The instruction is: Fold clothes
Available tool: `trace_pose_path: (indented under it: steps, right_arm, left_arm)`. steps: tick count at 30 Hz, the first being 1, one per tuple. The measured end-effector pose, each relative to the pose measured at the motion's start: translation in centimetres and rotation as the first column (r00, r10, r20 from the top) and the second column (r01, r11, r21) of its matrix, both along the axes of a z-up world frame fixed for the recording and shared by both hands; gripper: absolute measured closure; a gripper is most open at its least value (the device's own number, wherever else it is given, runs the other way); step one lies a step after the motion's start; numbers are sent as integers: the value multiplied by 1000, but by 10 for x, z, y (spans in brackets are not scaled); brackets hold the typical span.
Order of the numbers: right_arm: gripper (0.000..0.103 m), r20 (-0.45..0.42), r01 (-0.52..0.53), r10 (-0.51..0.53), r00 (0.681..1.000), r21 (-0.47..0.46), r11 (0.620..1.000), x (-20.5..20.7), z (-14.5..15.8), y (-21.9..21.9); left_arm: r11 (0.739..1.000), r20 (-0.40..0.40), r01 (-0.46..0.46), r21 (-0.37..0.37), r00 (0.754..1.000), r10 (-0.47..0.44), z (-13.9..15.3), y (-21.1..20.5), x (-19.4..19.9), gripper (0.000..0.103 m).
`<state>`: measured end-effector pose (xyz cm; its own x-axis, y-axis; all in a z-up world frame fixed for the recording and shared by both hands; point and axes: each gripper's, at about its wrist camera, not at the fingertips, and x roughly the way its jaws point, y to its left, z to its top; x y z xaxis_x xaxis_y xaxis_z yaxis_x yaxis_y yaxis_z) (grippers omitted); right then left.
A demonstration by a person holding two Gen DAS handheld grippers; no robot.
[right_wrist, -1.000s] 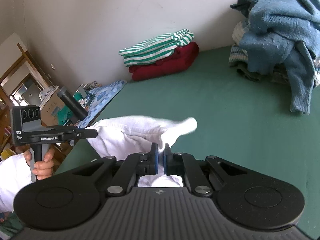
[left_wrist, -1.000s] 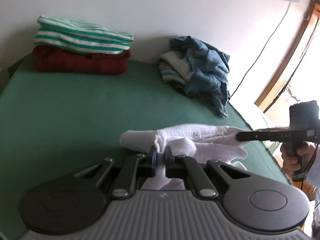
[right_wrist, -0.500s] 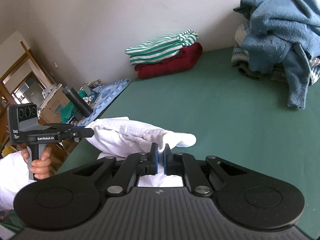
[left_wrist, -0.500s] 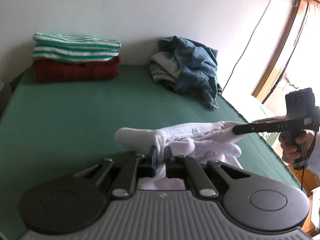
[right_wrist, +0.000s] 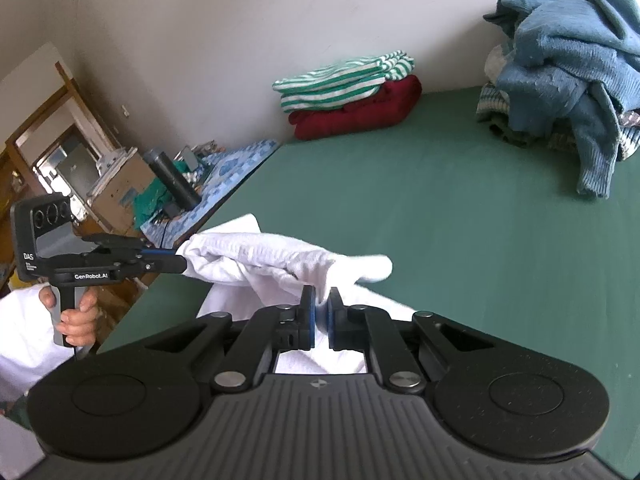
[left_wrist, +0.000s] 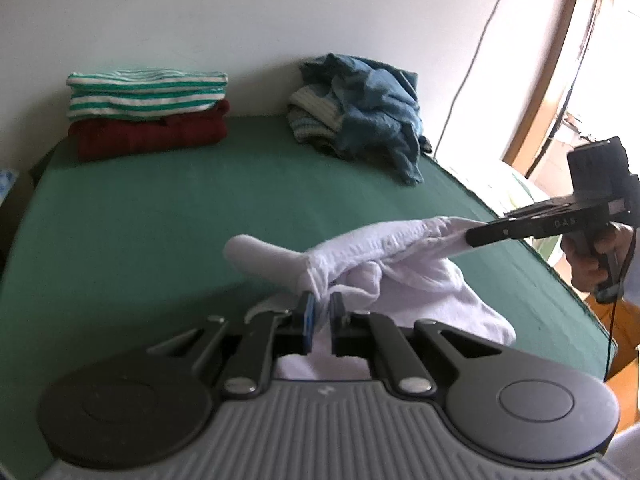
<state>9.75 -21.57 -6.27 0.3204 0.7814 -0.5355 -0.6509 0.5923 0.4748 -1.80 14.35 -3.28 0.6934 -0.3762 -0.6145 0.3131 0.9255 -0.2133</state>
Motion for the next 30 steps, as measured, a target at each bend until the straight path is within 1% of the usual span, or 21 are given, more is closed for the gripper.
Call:
trace_pose_path:
  steps: [3,6,7,11,13,15,17,18,22,23,24,25,27,28,30]
  right_arm:
    - [97,5,-20,20,1000,-16,1000,-8,-1,0]
    - [96,46,-23,26,999,-56,998,-17,-4,3]
    - [90,63,-23,27,998,-71,997,-20,-6,5]
    - [82,168,-34,63,984,-169,985,-30,-13,16]
    - [67,221,-37,87,971,-221,975,-36,-17,22]
    - [64,272,-37,114,955,-272,961,-41,-21,28]
    - [64,321,-33,143,936,-323,946,-47,-24,35]
    - [64,345,-30,158,925,-348,937,-49,-26,38]
    - [66,429,-9,221,876,-444,896,-59,-35,50]
    - [67,442,0,229,867,-459,888,-58,-38,51]
    - [68,447,5,228,865,-463,886,-56,-40,50]
    - [78,450,8,227,864,-462,887,-54,-40,49]
    - [88,447,3,219,867,-445,896,-52,-37,48]
    - [92,445,0,216,869,-436,900,-50,-35,47]
    - [93,442,-9,217,870,-426,905,-50,-30,45]
  left_arm:
    - [1000,-6,-3,21,1000,3,-2,-2,-7,101]
    - [999,-17,-15,43,1000,16,-7,-3,-6,101]
    - [999,-23,-20,49,1000,21,-10,-3,-4,101]
    - [995,-41,-18,100,999,22,-20,-10,2,100]
    - [994,-50,-7,112,999,13,-24,-12,4,99]
    - [991,-49,9,135,999,-2,-27,-15,3,99]
    - [987,-40,29,161,999,-22,-28,-19,1,97]
    - [984,-36,39,175,999,-33,-29,-20,1,93]
    - [968,-38,79,238,997,-72,-33,-27,0,83]
    - [965,-38,87,247,996,-80,-33,-29,0,77]
    - [962,-38,95,256,995,-88,-34,-31,0,73]
    - [960,-39,106,259,994,-99,-34,-32,0,72]
    - [956,-40,118,268,993,-111,-35,-35,-1,69]
    - [954,-40,119,275,993,-113,-36,-36,0,67]
    - [950,-40,122,287,992,-116,-38,-38,2,56]
